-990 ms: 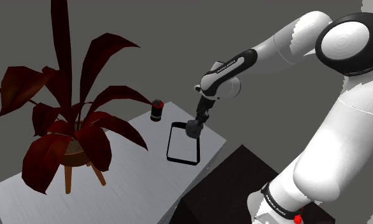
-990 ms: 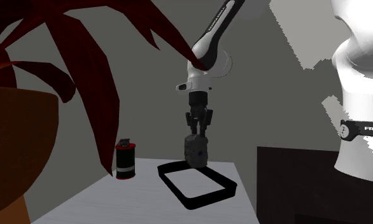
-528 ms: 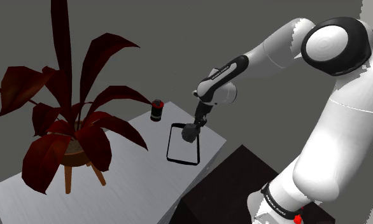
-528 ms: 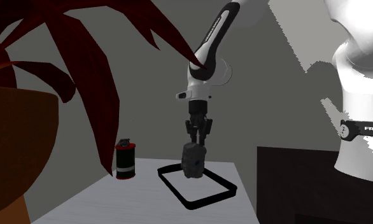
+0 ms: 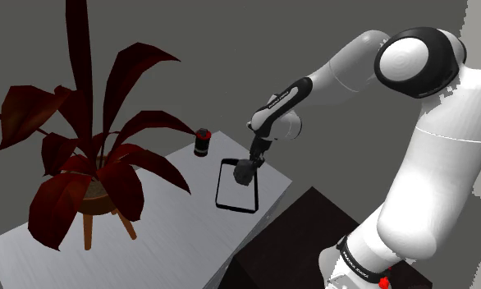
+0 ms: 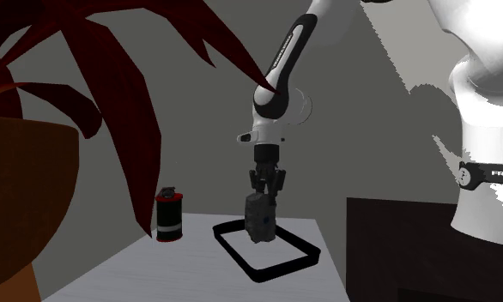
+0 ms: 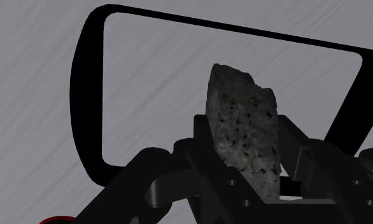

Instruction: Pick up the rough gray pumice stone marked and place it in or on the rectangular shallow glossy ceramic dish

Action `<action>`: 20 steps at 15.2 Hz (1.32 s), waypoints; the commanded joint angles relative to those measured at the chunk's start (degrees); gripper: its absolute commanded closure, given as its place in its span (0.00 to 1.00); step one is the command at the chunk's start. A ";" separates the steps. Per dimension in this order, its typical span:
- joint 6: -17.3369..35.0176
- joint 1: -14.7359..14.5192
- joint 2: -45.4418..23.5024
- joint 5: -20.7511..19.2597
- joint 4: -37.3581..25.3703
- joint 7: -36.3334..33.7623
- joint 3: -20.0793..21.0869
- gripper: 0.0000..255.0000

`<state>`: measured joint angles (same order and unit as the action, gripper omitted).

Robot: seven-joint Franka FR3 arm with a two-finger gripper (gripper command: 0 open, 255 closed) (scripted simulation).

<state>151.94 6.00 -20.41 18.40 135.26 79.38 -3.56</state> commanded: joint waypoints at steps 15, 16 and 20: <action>-6.52 -0.57 6.45 -3.21 0.57 -2.28 -1.92 0.00; -6.52 -0.57 6.45 -3.21 0.57 -2.28 -1.92 0.00; -6.52 -0.56 6.45 -3.21 0.57 -2.28 -1.91 0.00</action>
<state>145.45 5.44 -13.99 15.20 135.81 77.12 -5.47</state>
